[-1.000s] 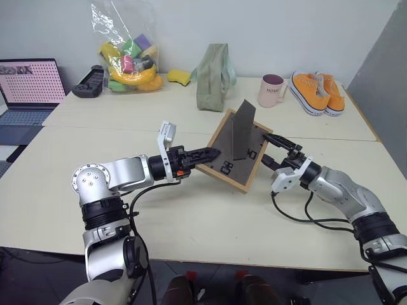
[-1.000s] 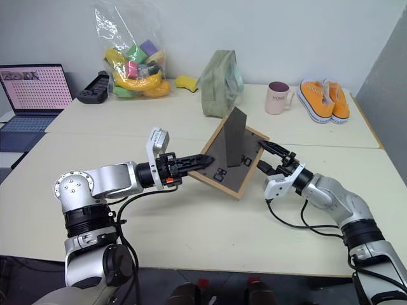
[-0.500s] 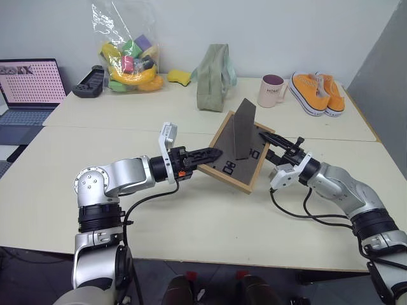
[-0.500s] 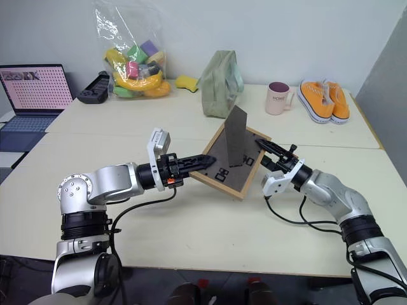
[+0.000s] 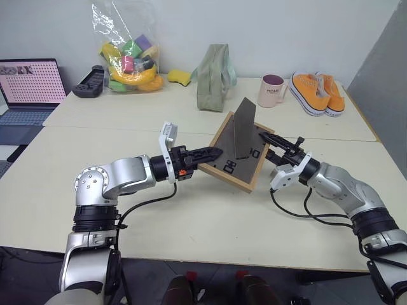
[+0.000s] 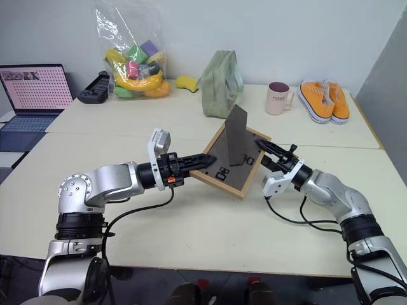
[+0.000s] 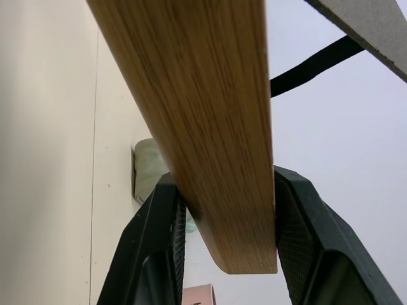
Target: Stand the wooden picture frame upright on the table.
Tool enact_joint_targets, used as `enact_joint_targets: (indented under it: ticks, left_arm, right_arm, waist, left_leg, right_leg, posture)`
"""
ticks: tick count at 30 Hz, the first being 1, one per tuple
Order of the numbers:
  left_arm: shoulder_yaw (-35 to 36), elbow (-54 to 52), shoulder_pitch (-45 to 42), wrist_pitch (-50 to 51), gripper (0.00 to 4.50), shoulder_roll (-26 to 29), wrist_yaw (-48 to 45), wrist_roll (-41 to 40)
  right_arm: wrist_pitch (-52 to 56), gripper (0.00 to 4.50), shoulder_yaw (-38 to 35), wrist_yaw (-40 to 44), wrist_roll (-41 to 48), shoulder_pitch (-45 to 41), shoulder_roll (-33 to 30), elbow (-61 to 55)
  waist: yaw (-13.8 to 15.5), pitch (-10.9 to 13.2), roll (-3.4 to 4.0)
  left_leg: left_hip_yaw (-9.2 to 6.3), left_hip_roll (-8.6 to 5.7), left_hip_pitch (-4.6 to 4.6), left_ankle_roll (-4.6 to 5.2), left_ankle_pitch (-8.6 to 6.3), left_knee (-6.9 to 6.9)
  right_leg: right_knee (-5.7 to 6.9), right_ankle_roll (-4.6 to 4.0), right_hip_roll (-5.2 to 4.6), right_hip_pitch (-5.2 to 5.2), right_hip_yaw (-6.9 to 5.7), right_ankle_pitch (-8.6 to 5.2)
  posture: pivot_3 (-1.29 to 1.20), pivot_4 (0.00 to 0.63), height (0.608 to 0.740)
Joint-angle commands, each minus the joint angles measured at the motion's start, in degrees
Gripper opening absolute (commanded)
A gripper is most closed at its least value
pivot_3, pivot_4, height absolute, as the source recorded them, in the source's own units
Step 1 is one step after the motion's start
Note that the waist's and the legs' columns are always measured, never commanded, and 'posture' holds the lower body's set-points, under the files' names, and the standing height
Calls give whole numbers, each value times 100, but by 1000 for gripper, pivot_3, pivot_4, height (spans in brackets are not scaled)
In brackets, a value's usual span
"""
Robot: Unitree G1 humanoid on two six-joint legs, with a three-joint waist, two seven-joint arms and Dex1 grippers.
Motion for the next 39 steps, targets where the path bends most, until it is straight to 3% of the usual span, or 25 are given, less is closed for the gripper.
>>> enact_joint_targets:
  ticks: [1, 7, 9, 10, 15, 24, 29, 34, 39]
  left_arm:
    - [-15, -247, -44, -86, 1302, 123, -175, -98]
    - [-53, -151, -105, -127, 1302, 191, -207, -98]
    - [-54, -153, -101, -116, 1995, 224, -223, -98]
    - [-51, -154, -101, -112, 2026, 234, -234, -98]
    - [-123, -241, -82, -58, 3116, 389, -414, -98]
    - [-203, -389, -24, -229, 3116, 615, -624, -1]
    - [-23, -1613, 149, -519, 3116, 924, -1983, 1569]
    - [297, -2414, 511, -1198, 3116, 1080, -2894, 2575]
    - [374, -4122, 1606, -2677, 3116, 1256, -3466, 4700]
  right_arm:
    - [-52, 1559, -69, -98, 142, -156, -66, -13]
    - [-58, 1496, -51, -129, 87, -209, -63, 34]
    - [-68, 1495, -32, -117, 71, -217, -64, 43]
    - [-76, 1495, -25, -121, 58, -220, -66, 47]
    - [-140, 1495, 62, -142, 45, -275, -94, 121]
    - [-172, 1495, 119, -190, 18, -384, -64, 233]
    - [-184, 1495, 128, -162, 61, -394, -69, 286]
    - [-257, 1495, 165, -59, 173, -412, -115, 419]
    - [-254, 1495, 126, 759, 1311, -529, 179, 939]
  waist:
    - [0, 0, 0]
    - [-2, 0, 0]
    - [-2, 0, 0]
    - [-2, 0, 0]
    - [-2, 0, 0]
    - [-2, 0, 0]
    - [-6, 0, 0]
    - [-6, 0, 0]
    - [-18, 0, 0]
  left_leg:
    - [0, 0, 0, 0, 0, 0]
    - [0, 0, 0, 0, 0, 0]
    - [0, 0, 0, 0, 0, 0]
    - [0, 0, 0, 0, 0, 0]
    - [0, -1, 0, 1, 0, 0]
    - [-1, -1, 0, 1, 0, 0]
    - [0, -1, 0, 0, 0, -2]
    - [2, 0, 1, 0, 0, -3]
    - [7, 3, 1, 1, -1, -5]
  right_leg:
    - [0, 0, 0, 0, 0, 0]
    - [0, 0, 0, 0, 0, 0]
    - [0, 0, 0, 0, 0, 0]
    - [0, 0, 0, 0, 0, 0]
    - [-1, 0, 0, 0, 0, 0]
    - [0, 0, 0, 0, 0, 0]
    - [-1, 0, 1, 0, 0, 0]
    - [-2, -1, 1, 1, 2, 0]
    - [-9, -1, 2, 1, 6, 0]
  posture:
    - [0, 150, 740]
    - [0, 150, 740]
    - [0, 150, 740]
    - [0, 150, 740]
    - [0, 150, 740]
    - [0, 150, 740]
    - [0, 150, 740]
    - [0, 150, 740]
    - [0, 150, 740]
